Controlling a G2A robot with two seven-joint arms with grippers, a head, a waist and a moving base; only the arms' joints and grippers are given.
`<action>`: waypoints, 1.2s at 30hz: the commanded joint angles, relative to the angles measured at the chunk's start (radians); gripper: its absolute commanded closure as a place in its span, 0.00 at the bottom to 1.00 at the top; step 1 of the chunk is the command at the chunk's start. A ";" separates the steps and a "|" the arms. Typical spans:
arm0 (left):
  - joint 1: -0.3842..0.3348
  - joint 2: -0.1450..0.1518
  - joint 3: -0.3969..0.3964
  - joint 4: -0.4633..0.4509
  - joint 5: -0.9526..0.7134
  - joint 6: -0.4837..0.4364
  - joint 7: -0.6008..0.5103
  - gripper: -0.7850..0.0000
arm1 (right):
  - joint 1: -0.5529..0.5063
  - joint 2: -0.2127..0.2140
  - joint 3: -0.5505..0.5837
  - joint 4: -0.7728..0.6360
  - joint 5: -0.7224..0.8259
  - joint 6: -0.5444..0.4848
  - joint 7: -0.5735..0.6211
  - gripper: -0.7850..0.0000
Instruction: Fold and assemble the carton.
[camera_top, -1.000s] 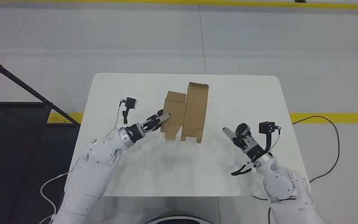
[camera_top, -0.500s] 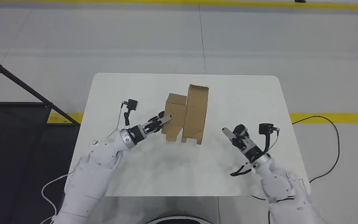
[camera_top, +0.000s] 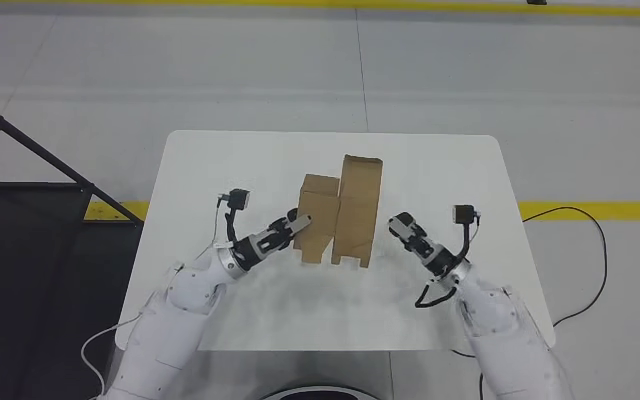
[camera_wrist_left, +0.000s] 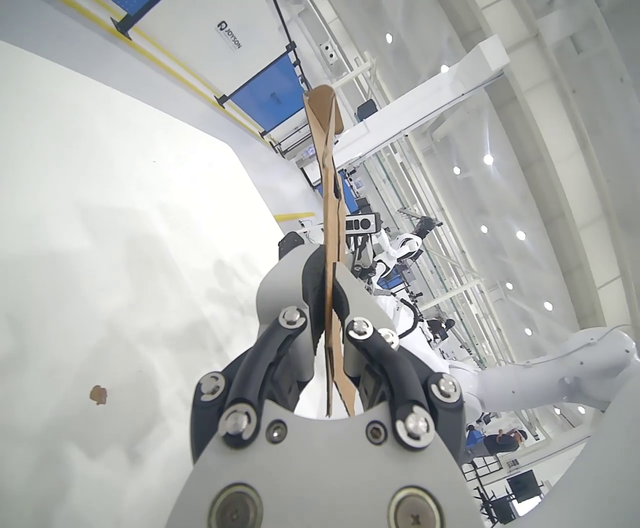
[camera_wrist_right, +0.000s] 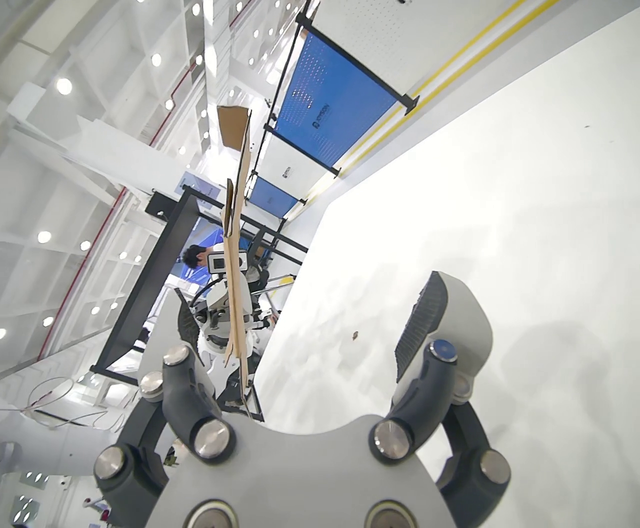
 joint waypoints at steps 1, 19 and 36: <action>0.006 0.001 0.001 -0.001 0.018 -0.020 0.014 1.00 | 0.011 0.000 -0.007 0.006 0.035 -0.019 0.034 0.00; 0.028 0.002 0.022 -0.010 0.106 -0.024 0.130 1.00 | 0.062 -0.003 -0.088 0.001 0.124 -0.049 0.143 0.38; 0.021 0.007 0.032 -0.004 0.072 -0.028 0.136 1.00 | 0.093 -0.008 -0.139 0.023 0.119 -0.035 0.145 0.58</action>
